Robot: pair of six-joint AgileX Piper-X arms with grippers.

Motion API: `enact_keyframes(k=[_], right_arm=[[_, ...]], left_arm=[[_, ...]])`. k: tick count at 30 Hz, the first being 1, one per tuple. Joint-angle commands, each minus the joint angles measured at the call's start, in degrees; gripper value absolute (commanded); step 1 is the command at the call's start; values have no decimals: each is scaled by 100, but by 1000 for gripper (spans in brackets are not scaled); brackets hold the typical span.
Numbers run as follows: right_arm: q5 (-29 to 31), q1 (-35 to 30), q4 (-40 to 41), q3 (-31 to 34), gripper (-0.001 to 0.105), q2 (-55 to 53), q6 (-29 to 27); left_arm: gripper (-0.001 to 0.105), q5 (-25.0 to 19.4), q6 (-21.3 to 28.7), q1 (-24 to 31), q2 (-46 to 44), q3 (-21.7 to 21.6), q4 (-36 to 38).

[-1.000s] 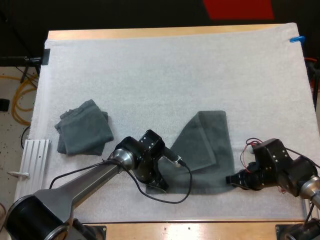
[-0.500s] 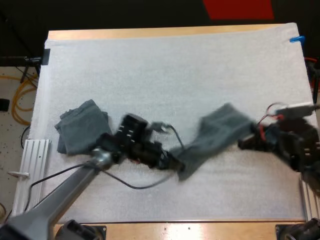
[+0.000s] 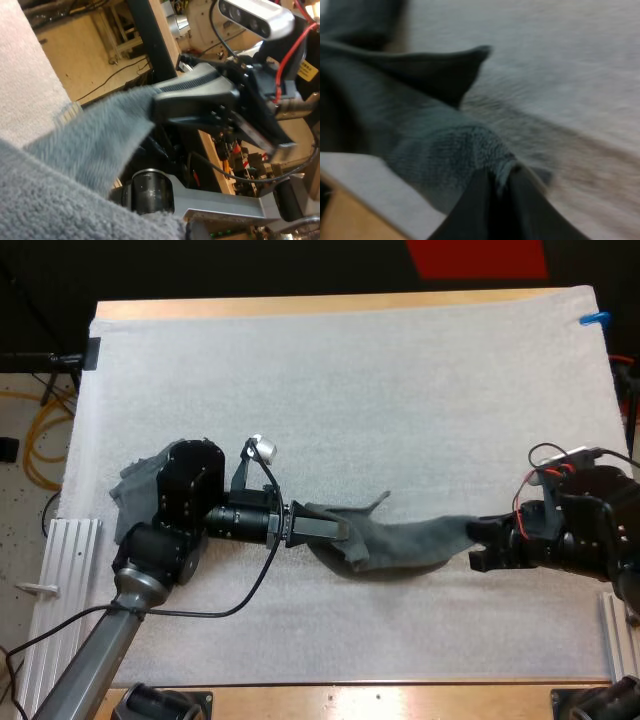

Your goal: Pick towel from pile fold and stack

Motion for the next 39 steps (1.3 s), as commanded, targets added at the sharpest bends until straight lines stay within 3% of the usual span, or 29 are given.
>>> enact_keyframes(k=[1,5,13,16,20,23,25,27,29,34,39], right_arm=[[-485,9,-6,-156,0,-74,36],[-1016,9,106,-397,0,-71,252],[-1386,9,854,-437,0,-43,204],[-1416,9,828,-464,0,-97,232],[-1441,9,738,-480,0,-150,420],[-936,9,773,-480,0,-148,708],[-142,9,822,-480,0,-148,968],[97,9,885,-480,0,-148,998],[-168,9,1031,-480,0,-144,992],[-1576,9,1688,-480,0,-133,797],[-2275,9,1987,-480,0,-133,763]], left_arm=[[0,-126,-170,-23,-93,-7,-139],[0,-387,-586,-23,-359,-7,-424],[0,-1683,-1941,-23,-823,-7,-2270],[0,-1677,-2172,-23,-822,-7,-2459],[0,-1421,-2110,-23,-833,-7,-2310],[0,-1150,-2037,-23,-838,-7,-2271],[0,-1080,-1742,-42,-910,13,-1761],[0,-1240,-1137,-41,-1023,84,-905],[0,-1558,-585,-41,-1130,184,6],[0,-2170,929,-184,-1370,382,2412],[0,-2638,1193,-985,-1721,381,3266]])
